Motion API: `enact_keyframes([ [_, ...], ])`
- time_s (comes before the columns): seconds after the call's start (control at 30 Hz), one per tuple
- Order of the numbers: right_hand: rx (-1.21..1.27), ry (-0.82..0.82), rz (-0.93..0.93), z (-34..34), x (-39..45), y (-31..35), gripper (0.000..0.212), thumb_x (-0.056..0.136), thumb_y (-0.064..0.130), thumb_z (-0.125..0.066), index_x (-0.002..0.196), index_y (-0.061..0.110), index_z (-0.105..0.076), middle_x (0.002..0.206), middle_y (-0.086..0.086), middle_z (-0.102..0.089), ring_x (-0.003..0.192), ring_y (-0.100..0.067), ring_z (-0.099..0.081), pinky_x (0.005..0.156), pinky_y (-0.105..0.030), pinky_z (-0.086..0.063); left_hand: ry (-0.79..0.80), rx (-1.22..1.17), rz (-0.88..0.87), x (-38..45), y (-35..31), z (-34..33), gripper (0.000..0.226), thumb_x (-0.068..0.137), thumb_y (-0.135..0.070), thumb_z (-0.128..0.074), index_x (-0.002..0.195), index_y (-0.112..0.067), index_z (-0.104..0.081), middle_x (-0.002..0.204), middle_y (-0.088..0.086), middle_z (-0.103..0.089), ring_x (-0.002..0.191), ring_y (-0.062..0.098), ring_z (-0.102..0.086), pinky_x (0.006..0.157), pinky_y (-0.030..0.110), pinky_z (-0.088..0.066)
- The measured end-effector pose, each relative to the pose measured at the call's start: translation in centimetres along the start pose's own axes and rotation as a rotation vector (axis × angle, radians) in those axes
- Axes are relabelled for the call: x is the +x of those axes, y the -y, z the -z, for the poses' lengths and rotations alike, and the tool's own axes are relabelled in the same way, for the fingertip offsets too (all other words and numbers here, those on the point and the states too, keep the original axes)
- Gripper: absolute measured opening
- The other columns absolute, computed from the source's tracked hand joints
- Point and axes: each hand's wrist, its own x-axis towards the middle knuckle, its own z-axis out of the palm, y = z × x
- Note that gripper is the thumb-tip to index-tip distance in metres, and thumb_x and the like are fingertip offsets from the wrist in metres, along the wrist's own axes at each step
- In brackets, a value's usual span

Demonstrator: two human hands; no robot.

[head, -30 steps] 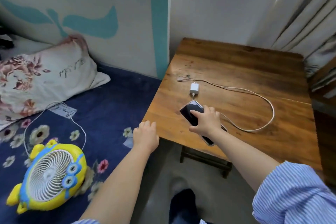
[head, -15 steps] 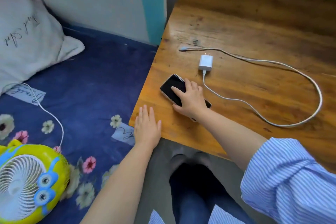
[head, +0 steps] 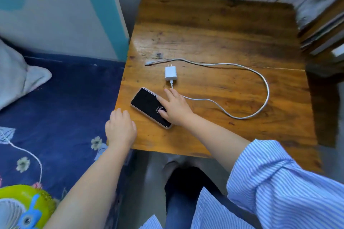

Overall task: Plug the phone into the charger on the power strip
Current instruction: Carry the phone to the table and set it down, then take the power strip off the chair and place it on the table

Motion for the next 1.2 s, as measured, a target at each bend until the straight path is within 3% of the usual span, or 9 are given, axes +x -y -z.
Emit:
enact_keyframes([
  [0.27, 0.0, -0.235, -0.167, 10.4, -7.4, -7.2, 0.045, 0.09, 0.026, -0.044, 0.132, 0.013, -0.035, 0.148, -0.016, -0.026, 0.138, -0.03, -0.015, 0.109, -0.047, -0.022, -0.147, 0.089, -0.285, 2.2, -11.1, 9.8, 0.026, 0.089, -0.019, -0.045, 0.108, -0.003, -0.05, 0.117, 0.016, -0.052, 0.112, 0.031, -0.044, 0.083, 0.04, -0.044],
  [0.57, -0.019, -0.498, -0.421, 20.0, -22.1, -21.2, 0.039, 0.092, 0.023, -0.042, 0.128, 0.01, -0.042, 0.145, -0.015, -0.032, 0.137, -0.03, -0.019, 0.109, -0.048, -0.023, -0.274, 0.041, -0.559, -2.9, -30.9, 16.2, 0.025, 0.083, -0.009, -0.044, 0.106, -0.001, -0.051, 0.12, 0.019, -0.051, 0.117, 0.033, -0.041, 0.089, 0.042, -0.041],
  [0.77, -0.032, -0.565, -0.468, 24.9, -31.8, -31.9, 0.038, 0.091, 0.022, -0.044, 0.127, 0.008, -0.044, 0.141, -0.017, -0.039, 0.136, -0.032, -0.022, 0.108, -0.05, -0.027, -0.342, -0.056, -0.628, -8.1, -42.9, 18.0, 0.023, 0.082, -0.011, -0.049, 0.102, 0.0, -0.052, 0.117, 0.019, -0.053, 0.114, 0.036, -0.044, 0.086, 0.043, -0.042],
  [0.9, -0.068, -0.625, -0.512, 28.1, -37.0, -37.9, 0.036, 0.089, 0.019, -0.046, 0.121, 0.004, -0.05, 0.135, -0.019, -0.046, 0.132, -0.034, -0.028, 0.106, -0.049, -0.031, -0.365, -0.084, -0.651, -10.6, -50.2, 18.9, 0.028, 0.086, -0.015, -0.047, 0.11, -0.002, -0.051, 0.122, 0.017, -0.052, 0.117, 0.034, -0.043, 0.089, 0.043, -0.042],
  [1.2, -0.074, -0.645, -0.539, 34.1, -39.8, -47.5, 0.038, 0.092, 0.022, -0.043, 0.127, 0.007, -0.044, 0.139, -0.014, -0.044, 0.134, -0.03, -0.026, 0.111, -0.041, -0.024, -0.291, -0.102, -0.662, -10.5, -62.3, 20.0, 0.036, 0.088, -0.02, -0.047, 0.122, -0.007, -0.045, 0.13, 0.014, -0.049, 0.123, 0.031, -0.041, 0.096, 0.04, -0.043],
])
